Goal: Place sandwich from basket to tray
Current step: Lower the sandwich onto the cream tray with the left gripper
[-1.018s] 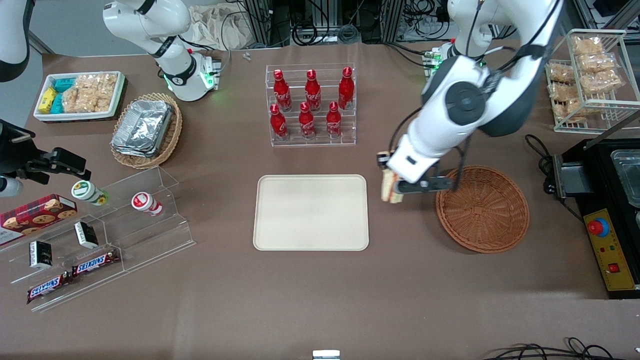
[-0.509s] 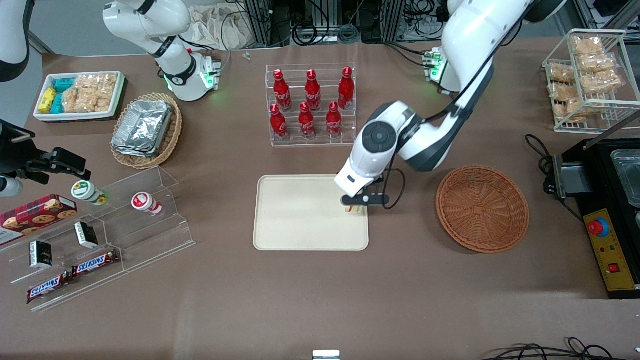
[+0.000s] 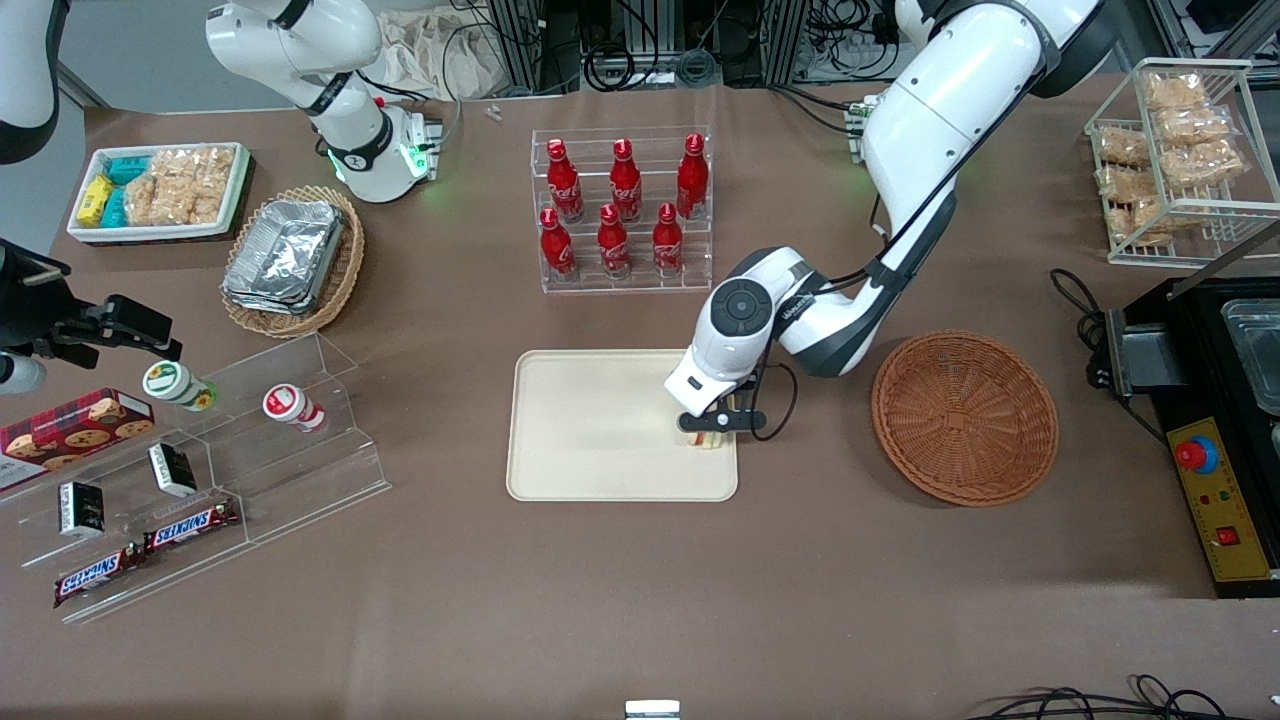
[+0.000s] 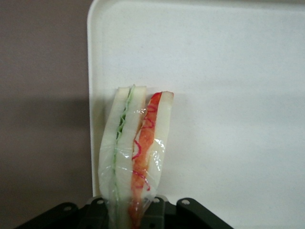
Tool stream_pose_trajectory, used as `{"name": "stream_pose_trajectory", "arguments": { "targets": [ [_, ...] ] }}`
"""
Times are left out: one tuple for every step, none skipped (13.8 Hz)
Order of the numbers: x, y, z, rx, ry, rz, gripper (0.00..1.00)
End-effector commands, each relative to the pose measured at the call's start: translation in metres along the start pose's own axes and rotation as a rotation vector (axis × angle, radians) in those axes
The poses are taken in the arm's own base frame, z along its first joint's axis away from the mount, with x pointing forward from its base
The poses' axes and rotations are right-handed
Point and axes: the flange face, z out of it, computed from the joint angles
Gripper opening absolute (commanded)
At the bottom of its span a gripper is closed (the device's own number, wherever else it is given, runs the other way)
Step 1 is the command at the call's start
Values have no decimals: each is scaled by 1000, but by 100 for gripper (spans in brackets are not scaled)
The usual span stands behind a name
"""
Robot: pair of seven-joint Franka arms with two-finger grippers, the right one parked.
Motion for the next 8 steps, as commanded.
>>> {"name": "stream_pose_trajectory", "arguments": {
  "targets": [
    [-5, 15, 3, 29, 65, -28, 100],
    [-4, 15, 2, 28, 69, -57, 100],
    [-7, 23, -1, 22, 74, -59, 100],
    [-10, 29, -6, 19, 82, -52, 100],
    [-5, 29, -14, 14, 93, -72, 100],
    [8, 30, -37, -5, 122, -114, 100],
    [14, 29, -63, 14, 138, -148, 100],
    [20, 25, -90, 61, 140, -164, 100]
  ]
}}
